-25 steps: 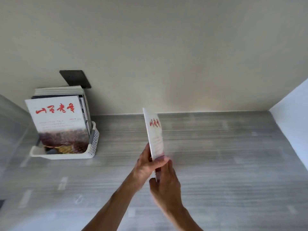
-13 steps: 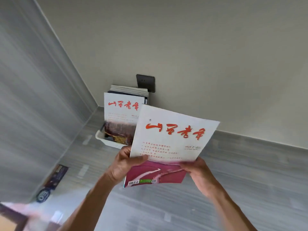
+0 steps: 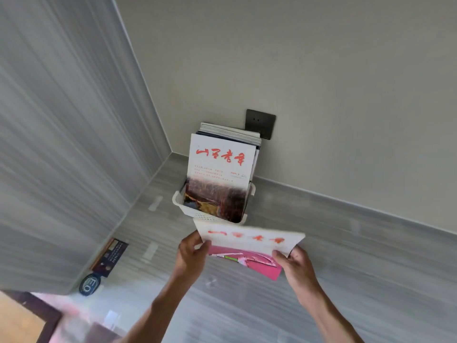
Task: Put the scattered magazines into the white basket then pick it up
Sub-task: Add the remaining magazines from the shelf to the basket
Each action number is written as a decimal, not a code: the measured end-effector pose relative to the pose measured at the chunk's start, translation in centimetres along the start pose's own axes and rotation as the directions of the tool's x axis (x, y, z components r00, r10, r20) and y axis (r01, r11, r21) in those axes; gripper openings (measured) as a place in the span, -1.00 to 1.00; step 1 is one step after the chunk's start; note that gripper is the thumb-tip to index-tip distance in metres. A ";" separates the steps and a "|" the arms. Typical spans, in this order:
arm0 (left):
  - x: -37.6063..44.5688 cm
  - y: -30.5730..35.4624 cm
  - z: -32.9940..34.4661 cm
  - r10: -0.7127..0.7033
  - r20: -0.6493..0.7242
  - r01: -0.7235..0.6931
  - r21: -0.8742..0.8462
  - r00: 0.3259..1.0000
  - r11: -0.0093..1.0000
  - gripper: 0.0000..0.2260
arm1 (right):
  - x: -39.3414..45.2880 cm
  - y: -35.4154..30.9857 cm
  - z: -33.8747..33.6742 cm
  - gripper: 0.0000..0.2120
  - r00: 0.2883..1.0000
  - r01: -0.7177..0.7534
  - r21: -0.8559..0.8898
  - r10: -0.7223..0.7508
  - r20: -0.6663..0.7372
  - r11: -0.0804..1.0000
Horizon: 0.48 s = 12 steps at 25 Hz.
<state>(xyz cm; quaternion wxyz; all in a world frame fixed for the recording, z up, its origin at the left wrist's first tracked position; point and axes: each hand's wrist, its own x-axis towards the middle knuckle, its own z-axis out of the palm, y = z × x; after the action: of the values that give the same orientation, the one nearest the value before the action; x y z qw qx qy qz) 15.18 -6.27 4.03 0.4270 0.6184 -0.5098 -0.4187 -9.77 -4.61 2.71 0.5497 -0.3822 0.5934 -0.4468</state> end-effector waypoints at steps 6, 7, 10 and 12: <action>11.0 8.5 -5.9 0.196 -0.082 -0.208 -0.195 0.977 0.958 -0.60 | 6.4 -10.6 6.3 -0.67 0.980 0.200 0.135 -0.200 -0.008 0.971; 13.0 9.0 -6.4 0.175 -0.077 -0.187 -0.188 0.981 0.964 -0.58 | 7.8 -11.6 7.4 -0.67 0.978 0.209 0.131 -0.209 -0.011 0.969; 17.6 7.4 -6.7 0.080 -0.086 -0.083 -0.028 0.993 0.996 -0.66 | 11.8 -11.6 10.0 -0.65 0.990 0.142 0.074 -0.140 -0.024 0.987; 19.3 4.6 -6.2 -0.012 -0.059 0.017 0.070 0.998 0.997 -0.76 | 13.9 -9.8 10.7 -0.62 0.997 0.053 -0.058 -0.055 -0.047 0.997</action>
<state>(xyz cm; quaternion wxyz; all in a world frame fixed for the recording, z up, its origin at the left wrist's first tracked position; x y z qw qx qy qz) 22.32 -25.26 8.61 0.4169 0.6487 -0.5068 -0.3853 -0.98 -21.93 7.69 0.5118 -0.4025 0.6084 -0.4537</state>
